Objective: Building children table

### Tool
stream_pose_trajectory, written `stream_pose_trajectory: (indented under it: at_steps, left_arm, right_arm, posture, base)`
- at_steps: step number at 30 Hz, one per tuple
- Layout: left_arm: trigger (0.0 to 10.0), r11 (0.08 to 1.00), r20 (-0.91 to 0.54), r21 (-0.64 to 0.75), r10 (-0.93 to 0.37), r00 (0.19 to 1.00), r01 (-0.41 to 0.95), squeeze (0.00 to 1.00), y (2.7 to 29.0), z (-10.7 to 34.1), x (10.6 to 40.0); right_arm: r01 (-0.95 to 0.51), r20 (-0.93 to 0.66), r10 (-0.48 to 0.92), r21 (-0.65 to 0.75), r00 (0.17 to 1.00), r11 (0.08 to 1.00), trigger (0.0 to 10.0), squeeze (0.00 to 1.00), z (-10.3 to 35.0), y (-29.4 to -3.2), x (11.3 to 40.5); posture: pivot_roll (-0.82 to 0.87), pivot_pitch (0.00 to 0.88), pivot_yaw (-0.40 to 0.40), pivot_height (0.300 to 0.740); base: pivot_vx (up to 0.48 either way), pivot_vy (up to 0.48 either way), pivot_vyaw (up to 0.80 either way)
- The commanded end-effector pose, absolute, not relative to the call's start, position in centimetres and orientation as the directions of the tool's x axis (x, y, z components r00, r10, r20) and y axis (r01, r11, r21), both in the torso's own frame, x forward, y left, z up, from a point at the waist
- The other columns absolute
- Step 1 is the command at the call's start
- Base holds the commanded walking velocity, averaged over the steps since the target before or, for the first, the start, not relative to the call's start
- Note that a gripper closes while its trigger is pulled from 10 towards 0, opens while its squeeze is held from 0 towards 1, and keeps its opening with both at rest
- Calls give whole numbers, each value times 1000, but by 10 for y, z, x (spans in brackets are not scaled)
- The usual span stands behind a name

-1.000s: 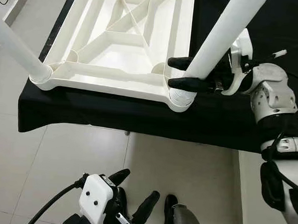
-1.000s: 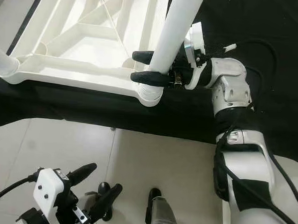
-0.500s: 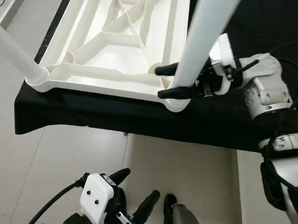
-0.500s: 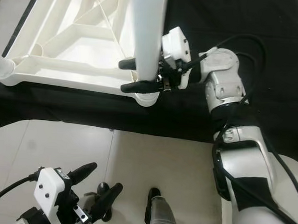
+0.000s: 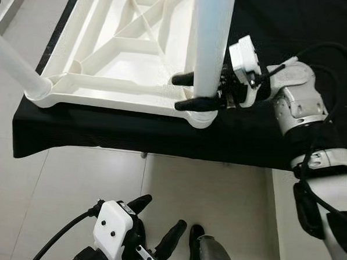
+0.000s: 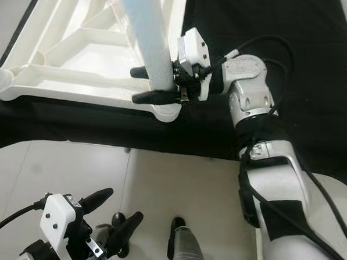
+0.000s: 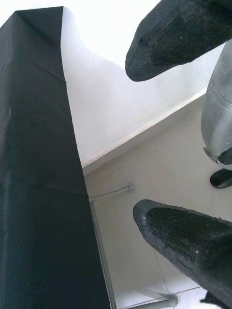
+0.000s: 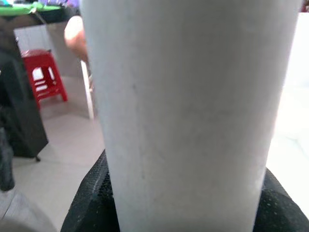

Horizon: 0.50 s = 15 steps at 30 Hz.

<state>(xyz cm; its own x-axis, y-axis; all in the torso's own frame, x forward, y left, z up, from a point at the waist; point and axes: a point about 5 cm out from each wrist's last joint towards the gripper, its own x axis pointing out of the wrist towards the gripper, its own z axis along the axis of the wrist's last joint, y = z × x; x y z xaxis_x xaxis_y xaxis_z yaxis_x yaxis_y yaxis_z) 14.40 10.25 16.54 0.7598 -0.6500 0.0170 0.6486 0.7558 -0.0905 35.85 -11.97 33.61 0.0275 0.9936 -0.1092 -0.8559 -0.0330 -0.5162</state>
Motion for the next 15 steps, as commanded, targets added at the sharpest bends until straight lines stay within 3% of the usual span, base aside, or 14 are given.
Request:
stream_pose_trajectory:
  at_steps: [1, 10, 15]
  left_arm:
    - [10000, 746, -14, -121, -661, 751, 655, 0, 101, 160, 140]
    - [10000, 745, -16, -124, -662, 749, 655, 0, 101, 159, 140]
    - [10000, 744, -17, -124, -663, 748, 657, 0, 101, 158, 140]
  right_arm:
    - [-913, -124, 991, -407, 47, -8, 10000, 0, 311, -118, 365]
    - [-919, -44, 995, -388, 94, 70, 10000, 0, 316, -119, 368]
    - [-912, -29, 975, -360, 222, 197, 10000, 0, 305, -117, 374]
  posture:
    - [85, 488, -3, 740]
    - [79, 474, -1, 740]
    - [68, 464, -14, 740]
  base:
    - [0, 0, 0]
    - [0, 0, 0]
    - [0, 0, 0]
